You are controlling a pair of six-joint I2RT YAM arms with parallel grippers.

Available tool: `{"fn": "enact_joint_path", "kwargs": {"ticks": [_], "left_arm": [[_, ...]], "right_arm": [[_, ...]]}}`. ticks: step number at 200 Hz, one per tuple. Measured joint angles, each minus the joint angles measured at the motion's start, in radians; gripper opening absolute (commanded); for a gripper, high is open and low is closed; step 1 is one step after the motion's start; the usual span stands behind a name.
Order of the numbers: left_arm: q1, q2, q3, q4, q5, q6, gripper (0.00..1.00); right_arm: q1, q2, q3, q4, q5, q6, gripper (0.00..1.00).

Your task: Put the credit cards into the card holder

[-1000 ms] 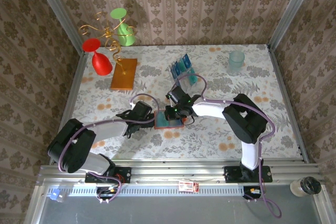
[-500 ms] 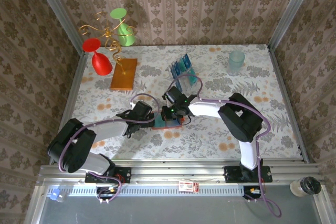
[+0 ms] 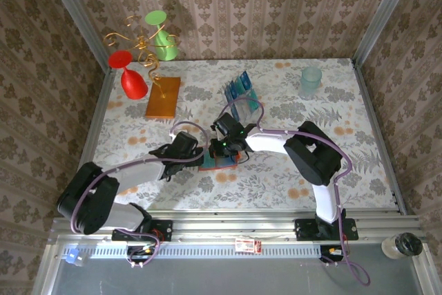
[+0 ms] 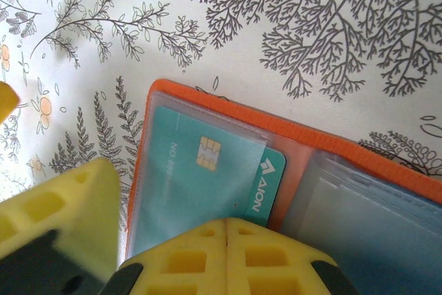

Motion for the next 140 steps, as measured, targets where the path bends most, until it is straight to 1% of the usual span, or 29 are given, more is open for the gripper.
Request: {"fn": "enact_joint_path", "kwargs": {"ticks": [22, 48, 86, 140], "left_arm": [[0.023, -0.035, 0.0, -0.01, 0.002, 0.002, 1.0], [0.035, -0.034, -0.003, -0.02, 0.006, 0.003, 1.0], [0.035, 0.0, -0.007, -0.019, 0.013, 0.003, 1.0], [0.035, 0.03, -0.012, -0.014, 0.018, 0.003, 1.0]], "right_arm": [[0.0, -0.006, 0.0, -0.01, 0.003, -0.003, 0.07], [0.0, -0.038, 0.0, -0.042, 0.022, -0.012, 0.07], [0.0, -0.092, 0.0, -0.068, 0.05, -0.034, 0.06], [0.0, -0.09, -0.001, -0.076, 0.051, -0.034, 0.05]]}}
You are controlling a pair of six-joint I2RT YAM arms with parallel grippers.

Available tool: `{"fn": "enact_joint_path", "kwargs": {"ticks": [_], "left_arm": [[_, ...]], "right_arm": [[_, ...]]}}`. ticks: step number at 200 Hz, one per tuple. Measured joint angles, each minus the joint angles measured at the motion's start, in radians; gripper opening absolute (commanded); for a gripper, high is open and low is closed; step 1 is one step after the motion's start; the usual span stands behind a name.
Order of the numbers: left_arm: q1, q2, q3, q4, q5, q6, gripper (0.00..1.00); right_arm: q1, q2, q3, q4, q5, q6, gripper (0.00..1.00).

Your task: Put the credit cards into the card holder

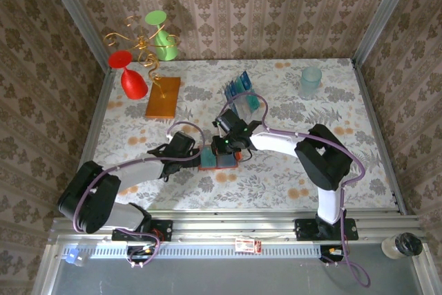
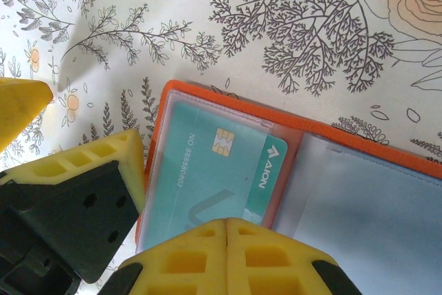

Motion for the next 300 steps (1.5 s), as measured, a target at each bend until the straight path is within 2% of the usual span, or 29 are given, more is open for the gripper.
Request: {"fn": "enact_joint_path", "kwargs": {"ticks": [118, 204, 262, 300], "left_arm": [[0.0, 0.02, 0.0, 0.016, -0.005, 0.0, 1.0], [0.003, -0.001, 0.0, 0.007, 0.005, 0.0, 1.0], [0.015, -0.088, 0.055, -0.029, 0.051, 0.0, 1.0], [-0.023, -0.094, 0.1, -0.032, 0.067, -0.004, 1.0]], "right_arm": [[0.013, 0.087, 0.025, 0.004, -0.003, 0.0, 0.05], [0.013, 0.075, 0.029, -0.005, -0.005, 0.0, 0.07], [-0.058, -0.075, 0.028, -0.027, -0.005, -0.024, 0.09], [-0.124, -0.089, -0.009, -0.035, -0.005, -0.049, 0.08]]}}
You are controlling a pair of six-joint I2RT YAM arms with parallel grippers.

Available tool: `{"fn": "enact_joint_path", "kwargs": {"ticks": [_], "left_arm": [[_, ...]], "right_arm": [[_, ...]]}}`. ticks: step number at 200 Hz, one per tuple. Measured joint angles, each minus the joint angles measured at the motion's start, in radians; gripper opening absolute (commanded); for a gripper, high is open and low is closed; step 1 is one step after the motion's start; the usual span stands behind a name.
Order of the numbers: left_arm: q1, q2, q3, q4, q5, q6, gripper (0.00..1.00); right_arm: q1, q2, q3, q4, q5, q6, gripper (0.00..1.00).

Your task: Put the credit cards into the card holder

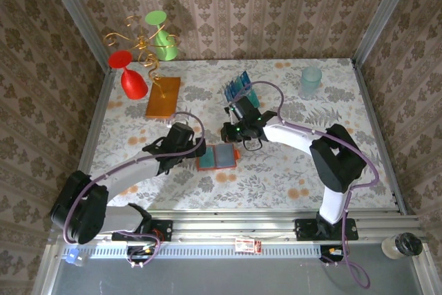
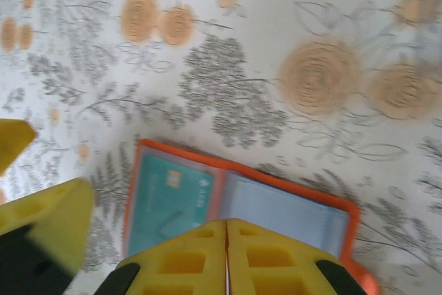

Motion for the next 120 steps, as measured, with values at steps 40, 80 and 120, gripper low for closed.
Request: {"fn": "enact_joint_path", "kwargs": {"ticks": [40, 80, 120], "left_arm": [[-0.095, 0.047, 0.039, 0.009, -0.003, -0.025, 1.0], [-0.157, 0.13, 0.04, 0.022, -0.012, -0.054, 1.0], [-0.168, 0.156, 0.04, 0.035, -0.019, -0.069, 1.0]], "right_arm": [[-0.014, 0.032, -0.006, -0.015, -0.011, -0.023, 0.08], [-0.014, 0.084, -0.006, -0.017, -0.029, -0.03, 0.07], [-0.014, 0.098, -0.009, -0.014, -0.042, -0.029, 0.06]]}}
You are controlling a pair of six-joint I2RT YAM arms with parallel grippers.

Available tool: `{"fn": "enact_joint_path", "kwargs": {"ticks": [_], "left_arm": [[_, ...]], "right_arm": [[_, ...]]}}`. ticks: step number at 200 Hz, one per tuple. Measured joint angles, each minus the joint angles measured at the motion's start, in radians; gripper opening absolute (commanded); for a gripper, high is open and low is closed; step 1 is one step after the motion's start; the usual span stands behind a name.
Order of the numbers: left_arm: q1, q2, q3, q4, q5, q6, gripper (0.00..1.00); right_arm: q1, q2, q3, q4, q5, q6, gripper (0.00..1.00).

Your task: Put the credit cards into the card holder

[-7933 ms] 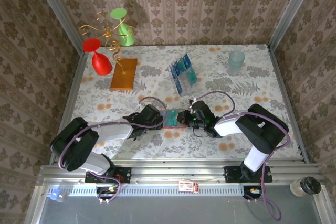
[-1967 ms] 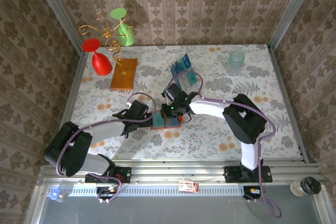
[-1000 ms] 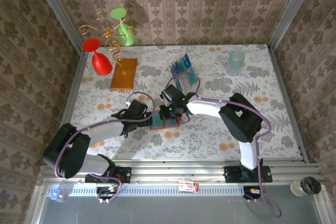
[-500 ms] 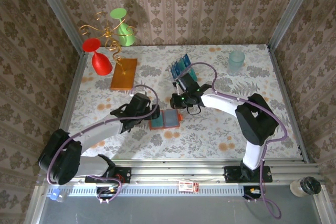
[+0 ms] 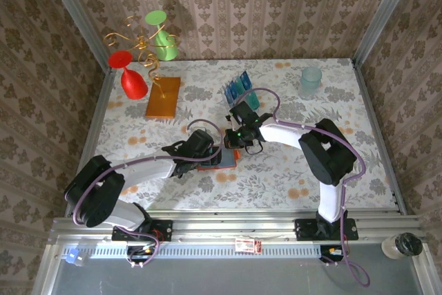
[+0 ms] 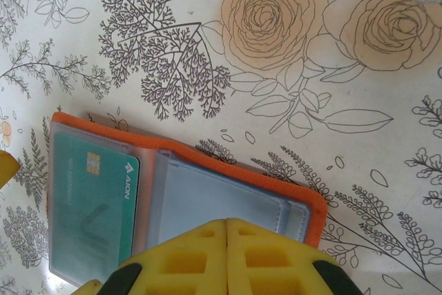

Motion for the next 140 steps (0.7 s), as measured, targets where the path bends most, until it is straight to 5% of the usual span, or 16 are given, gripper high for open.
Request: {"fn": "enact_joint_path", "kwargs": {"ticks": [140], "left_arm": [[-0.007, 0.077, -0.002, 0.037, -0.007, -0.002, 1.0]], "right_arm": [[0.02, 0.044, -0.011, 0.058, -0.038, 0.031, 0.06]]}}
